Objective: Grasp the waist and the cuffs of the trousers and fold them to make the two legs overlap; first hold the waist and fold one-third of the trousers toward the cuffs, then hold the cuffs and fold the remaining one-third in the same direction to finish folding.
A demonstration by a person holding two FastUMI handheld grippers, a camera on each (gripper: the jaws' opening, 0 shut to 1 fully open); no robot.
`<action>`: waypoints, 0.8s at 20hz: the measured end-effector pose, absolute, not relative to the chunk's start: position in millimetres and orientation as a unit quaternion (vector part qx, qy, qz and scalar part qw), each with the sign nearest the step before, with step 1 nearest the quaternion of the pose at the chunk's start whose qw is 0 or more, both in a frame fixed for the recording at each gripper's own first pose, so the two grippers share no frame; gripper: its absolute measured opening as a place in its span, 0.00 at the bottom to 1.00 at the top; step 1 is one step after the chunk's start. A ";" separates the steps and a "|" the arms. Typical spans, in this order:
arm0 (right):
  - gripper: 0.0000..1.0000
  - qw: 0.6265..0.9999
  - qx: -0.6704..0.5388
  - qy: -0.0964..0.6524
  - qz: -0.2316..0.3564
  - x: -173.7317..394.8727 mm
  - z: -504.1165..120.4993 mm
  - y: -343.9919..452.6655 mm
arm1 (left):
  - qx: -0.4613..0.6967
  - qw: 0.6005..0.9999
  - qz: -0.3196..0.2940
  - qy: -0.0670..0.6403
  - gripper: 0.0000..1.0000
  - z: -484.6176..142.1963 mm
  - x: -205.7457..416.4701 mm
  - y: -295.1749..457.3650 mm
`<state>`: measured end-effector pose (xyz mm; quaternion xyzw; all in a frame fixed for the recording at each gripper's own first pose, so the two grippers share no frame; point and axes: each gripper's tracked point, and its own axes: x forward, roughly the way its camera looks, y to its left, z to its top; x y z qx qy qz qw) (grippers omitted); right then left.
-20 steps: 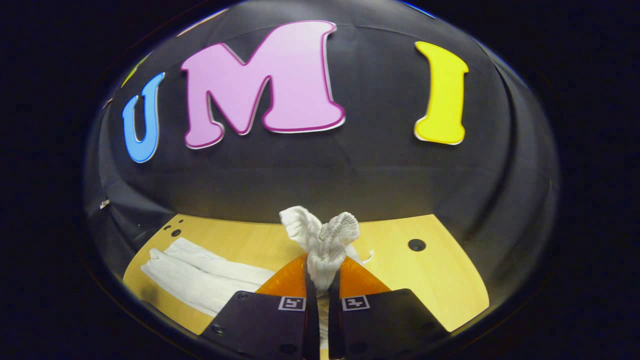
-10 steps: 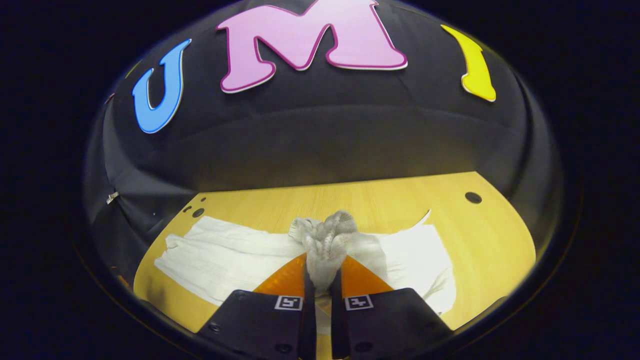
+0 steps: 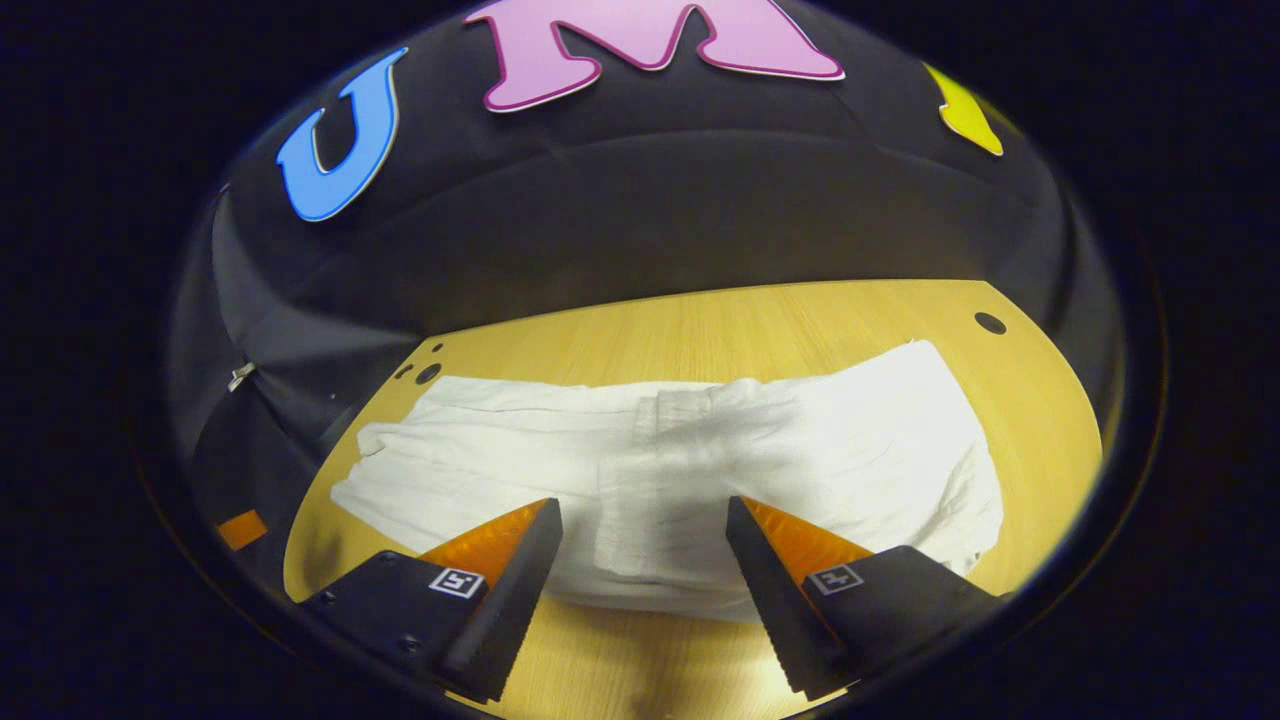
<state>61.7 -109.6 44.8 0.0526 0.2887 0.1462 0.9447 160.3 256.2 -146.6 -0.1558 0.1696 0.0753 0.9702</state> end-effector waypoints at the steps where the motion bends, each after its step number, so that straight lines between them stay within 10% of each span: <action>1: 0.99 0.946 0.047 0.286 0.148 53.0 47.6 -108.4 | -0.156 0.970 0.081 0.170 0.96 -146.6 173.5 260.9; 16: 0.99 0.948 -0.092 0.265 0.149 -92.6 93.2 -190.6 | -0.105 0.954 0.105 0.262 0.96 -218.2 319.0 280.7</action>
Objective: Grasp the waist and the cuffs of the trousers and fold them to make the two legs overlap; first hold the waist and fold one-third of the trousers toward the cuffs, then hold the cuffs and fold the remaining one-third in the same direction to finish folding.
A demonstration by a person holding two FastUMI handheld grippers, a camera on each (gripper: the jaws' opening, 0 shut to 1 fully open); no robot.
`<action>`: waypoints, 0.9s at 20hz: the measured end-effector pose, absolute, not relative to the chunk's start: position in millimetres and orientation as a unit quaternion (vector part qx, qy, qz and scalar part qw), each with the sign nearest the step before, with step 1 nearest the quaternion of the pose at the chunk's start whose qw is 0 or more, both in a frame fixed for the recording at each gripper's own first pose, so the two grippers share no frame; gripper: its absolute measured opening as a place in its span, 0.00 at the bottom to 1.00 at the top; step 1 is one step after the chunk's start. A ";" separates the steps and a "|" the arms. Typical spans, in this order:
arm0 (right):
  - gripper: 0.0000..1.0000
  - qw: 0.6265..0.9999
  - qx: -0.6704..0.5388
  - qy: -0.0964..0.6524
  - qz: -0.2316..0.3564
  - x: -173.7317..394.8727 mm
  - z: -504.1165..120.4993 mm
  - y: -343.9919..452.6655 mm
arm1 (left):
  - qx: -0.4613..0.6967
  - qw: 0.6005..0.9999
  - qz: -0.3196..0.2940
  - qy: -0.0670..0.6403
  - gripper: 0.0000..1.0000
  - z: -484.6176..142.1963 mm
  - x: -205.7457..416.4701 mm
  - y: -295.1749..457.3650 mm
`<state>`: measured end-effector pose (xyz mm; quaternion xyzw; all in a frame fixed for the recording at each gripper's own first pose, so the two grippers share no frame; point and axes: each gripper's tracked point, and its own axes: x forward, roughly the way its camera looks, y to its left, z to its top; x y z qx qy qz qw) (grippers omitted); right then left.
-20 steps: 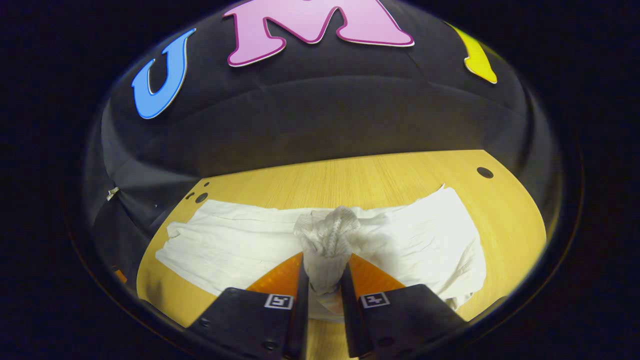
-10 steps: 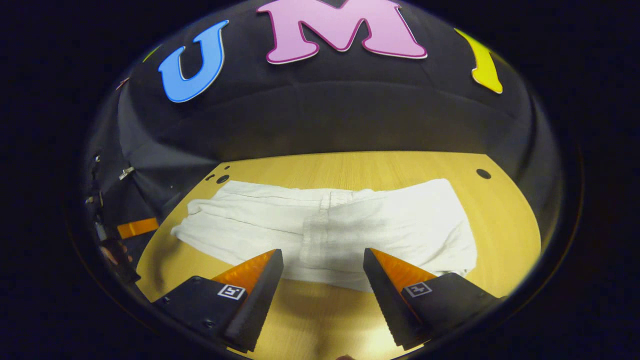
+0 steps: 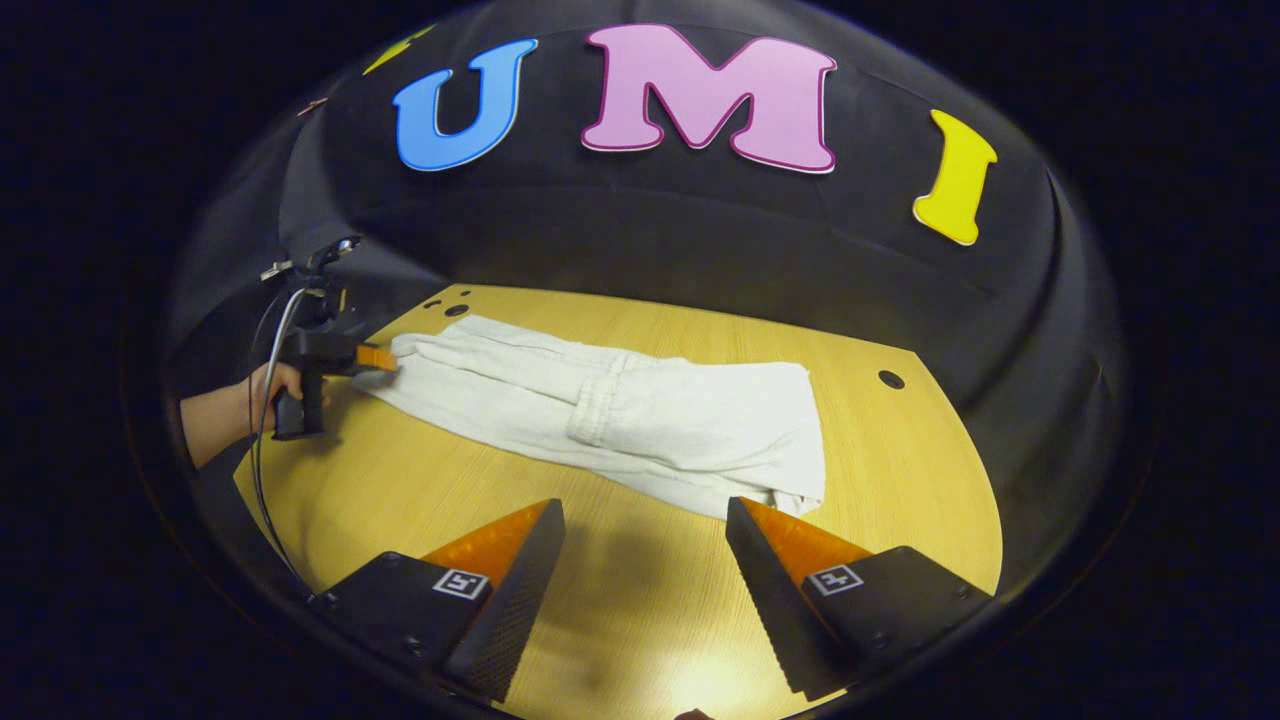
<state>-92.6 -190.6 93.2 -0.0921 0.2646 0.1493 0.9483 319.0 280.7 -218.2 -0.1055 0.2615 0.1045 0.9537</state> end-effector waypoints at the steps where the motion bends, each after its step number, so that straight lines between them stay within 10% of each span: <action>1: 1.00 0.946 -0.094 0.270 0.151 -99.6 89.4 -190.9 | -0.092 0.953 0.105 0.269 0.96 -220.9 320.1 279.1; 7: 0.98 0.947 -0.050 0.287 0.139 -114.4 83.6 -189.0 | -0.058 0.946 0.087 0.307 0.91 -225.2 323.2 269.5; 9: 0.98 0.948 -0.051 0.283 0.136 -115.4 85.6 -191.4 | -0.044 0.945 0.065 0.318 0.80 -223.8 323.0 259.3; 12: 0.99 0.949 -0.046 0.283 0.131 -118.2 85.6 -197.6 | -0.028 0.943 0.062 0.325 0.35 -224.5 325.1 249.8; 18: 0.98 0.954 -0.004 0.288 0.088 -125.4 88.8 -224.5 | -0.043 0.948 0.074 0.307 0.07 -222.8 326.3 243.4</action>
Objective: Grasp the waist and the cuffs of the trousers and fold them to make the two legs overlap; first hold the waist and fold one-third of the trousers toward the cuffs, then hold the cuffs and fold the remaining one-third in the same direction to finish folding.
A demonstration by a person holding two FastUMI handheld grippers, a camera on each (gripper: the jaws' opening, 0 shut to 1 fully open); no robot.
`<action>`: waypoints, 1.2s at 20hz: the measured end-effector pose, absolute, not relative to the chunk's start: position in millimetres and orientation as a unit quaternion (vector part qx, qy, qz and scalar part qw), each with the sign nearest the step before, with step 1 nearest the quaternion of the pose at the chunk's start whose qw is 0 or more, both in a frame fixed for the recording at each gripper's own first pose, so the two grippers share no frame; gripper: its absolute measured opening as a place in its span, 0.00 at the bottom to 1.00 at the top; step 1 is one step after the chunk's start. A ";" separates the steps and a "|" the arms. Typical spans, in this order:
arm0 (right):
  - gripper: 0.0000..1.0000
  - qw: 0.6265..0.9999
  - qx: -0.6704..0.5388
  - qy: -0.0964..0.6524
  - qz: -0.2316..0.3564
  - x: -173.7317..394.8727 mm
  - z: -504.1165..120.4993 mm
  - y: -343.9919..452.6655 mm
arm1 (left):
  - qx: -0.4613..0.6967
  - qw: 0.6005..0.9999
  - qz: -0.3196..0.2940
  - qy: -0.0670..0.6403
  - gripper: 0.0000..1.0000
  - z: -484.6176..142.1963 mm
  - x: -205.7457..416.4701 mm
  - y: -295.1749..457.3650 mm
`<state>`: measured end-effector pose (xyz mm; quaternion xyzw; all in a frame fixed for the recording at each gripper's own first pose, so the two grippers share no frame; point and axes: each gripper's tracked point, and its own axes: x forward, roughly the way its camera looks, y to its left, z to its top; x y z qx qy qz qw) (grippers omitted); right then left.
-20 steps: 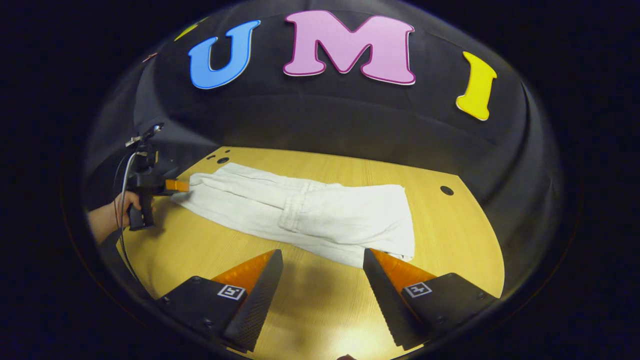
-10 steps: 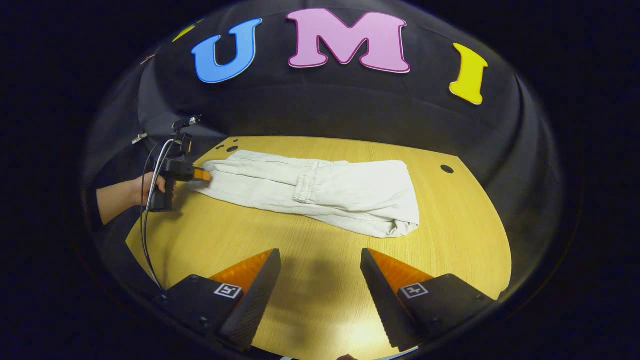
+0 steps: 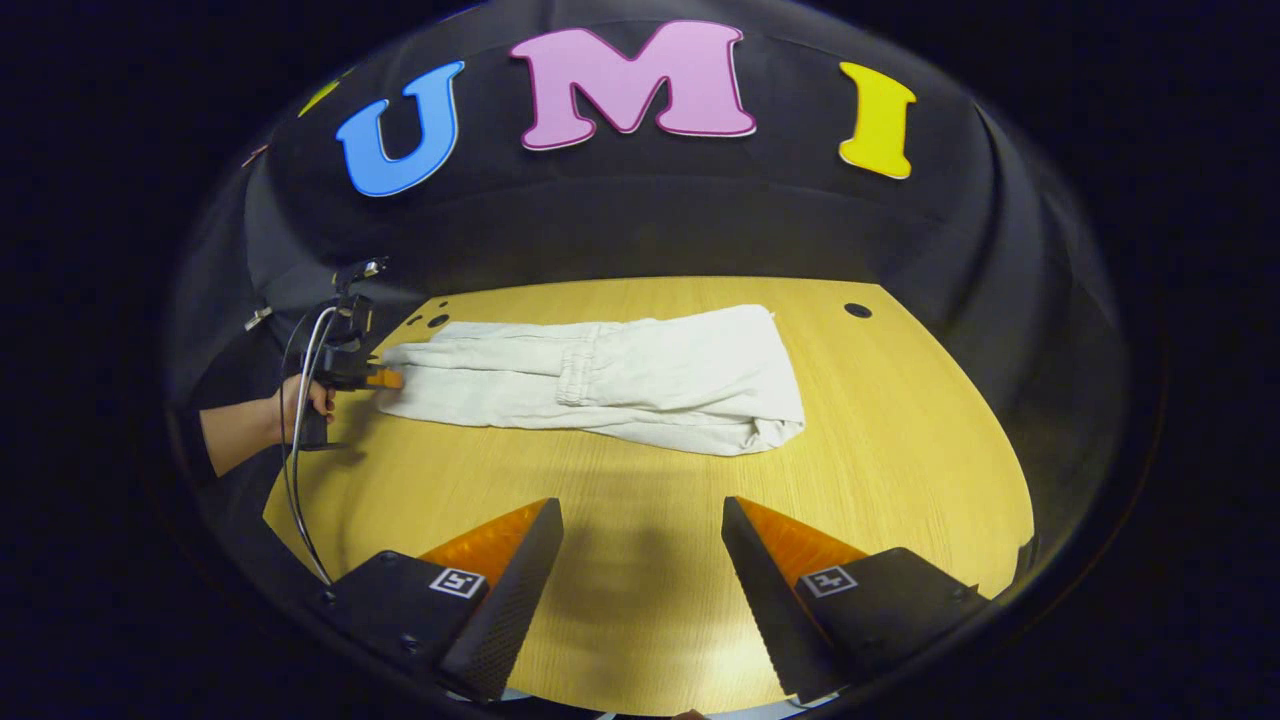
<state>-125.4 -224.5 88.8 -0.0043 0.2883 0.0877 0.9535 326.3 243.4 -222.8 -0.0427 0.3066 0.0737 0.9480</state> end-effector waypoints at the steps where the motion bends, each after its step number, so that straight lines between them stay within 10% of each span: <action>1: 0.98 0.955 -0.017 0.282 0.084 -125.4 92.4 -229.8 | -0.048 0.949 0.076 0.303 0.06 -222.4 326.7 243.6; 24: 0.99 0.973 -0.002 0.229 0.033 -127.5 143.5 -352.0 | -0.070 0.987 -0.036 0.137 0.05 4.4 331.9 41.0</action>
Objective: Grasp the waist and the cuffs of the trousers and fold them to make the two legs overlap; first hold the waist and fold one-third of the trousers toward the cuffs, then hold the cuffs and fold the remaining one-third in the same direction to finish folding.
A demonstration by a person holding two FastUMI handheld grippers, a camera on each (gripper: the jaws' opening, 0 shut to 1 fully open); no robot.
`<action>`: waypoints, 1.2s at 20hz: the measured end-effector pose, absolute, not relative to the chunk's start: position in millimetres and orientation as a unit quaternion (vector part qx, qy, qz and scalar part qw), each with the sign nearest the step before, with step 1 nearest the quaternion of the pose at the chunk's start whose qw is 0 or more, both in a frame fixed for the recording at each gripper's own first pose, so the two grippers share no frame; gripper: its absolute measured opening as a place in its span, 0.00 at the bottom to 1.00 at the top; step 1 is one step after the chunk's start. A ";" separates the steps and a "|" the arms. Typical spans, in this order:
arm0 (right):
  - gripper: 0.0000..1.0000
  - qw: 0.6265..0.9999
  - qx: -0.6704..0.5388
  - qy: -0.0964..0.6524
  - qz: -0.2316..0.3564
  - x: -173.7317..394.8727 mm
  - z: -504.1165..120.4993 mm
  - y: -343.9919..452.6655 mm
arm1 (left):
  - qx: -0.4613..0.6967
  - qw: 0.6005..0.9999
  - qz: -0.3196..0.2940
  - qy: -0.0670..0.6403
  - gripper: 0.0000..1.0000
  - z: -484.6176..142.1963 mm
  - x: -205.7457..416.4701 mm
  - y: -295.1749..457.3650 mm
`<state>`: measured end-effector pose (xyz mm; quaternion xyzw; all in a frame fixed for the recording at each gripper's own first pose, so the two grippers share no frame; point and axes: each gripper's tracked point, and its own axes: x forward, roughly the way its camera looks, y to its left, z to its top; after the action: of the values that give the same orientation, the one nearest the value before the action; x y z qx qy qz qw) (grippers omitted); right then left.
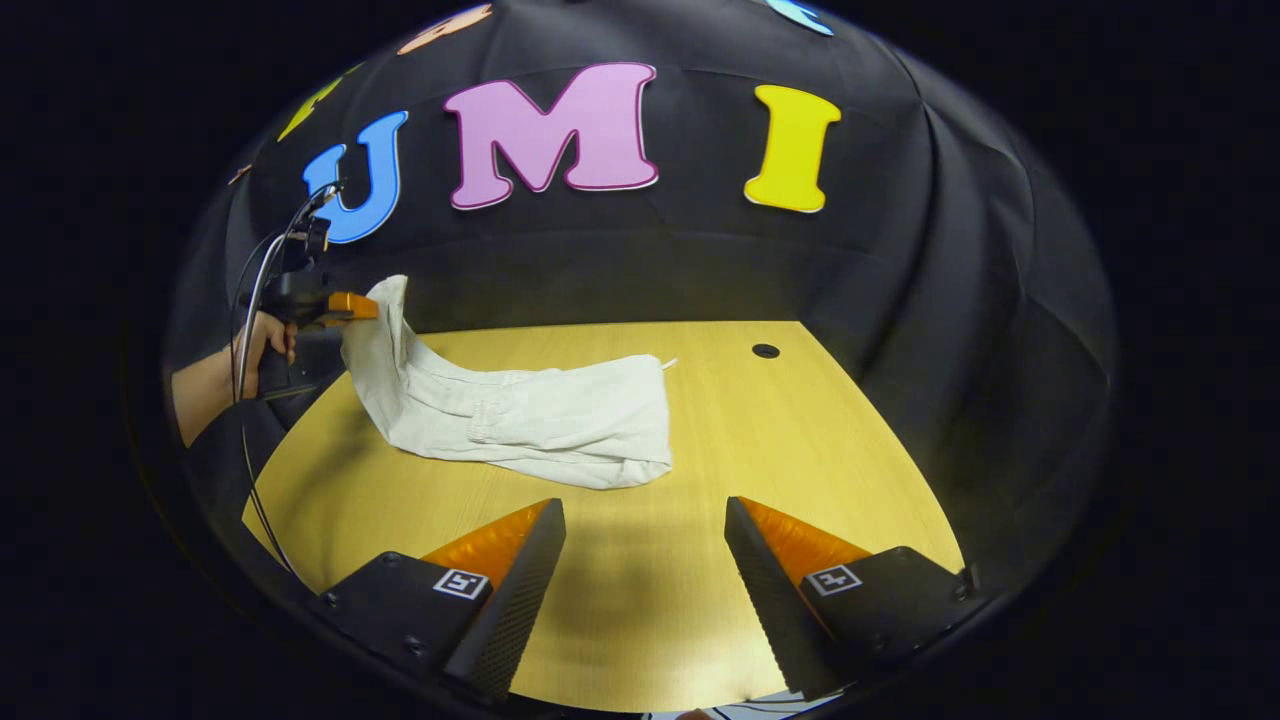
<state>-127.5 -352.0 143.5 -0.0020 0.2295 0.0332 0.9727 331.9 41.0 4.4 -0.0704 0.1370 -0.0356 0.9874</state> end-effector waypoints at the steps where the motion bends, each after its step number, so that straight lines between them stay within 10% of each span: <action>1: 0.98 0.973 0.007 0.229 0.033 -130.0 144.2 -357.2 | -0.065 0.988 -0.047 0.133 0.05 11.5 332.7 20.5; 12: 0.99 0.976 0.029 0.216 0.027 -131.3 149.5 -435.4 | -0.083 0.968 -0.182 0.154 0.05 5.3 308.8 -228.1; 24: 0.99 0.972 0.039 0.231 -0.004 -161.0 131.1 -485.0 | -0.077 0.948 -0.203 0.233 0.08 -106.6 277.5 -309.2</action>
<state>-161.0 -485.0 131.1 0.0387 0.2305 -0.0045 0.9723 277.5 -309.2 -106.6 -0.0769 0.2332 -0.2028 0.9479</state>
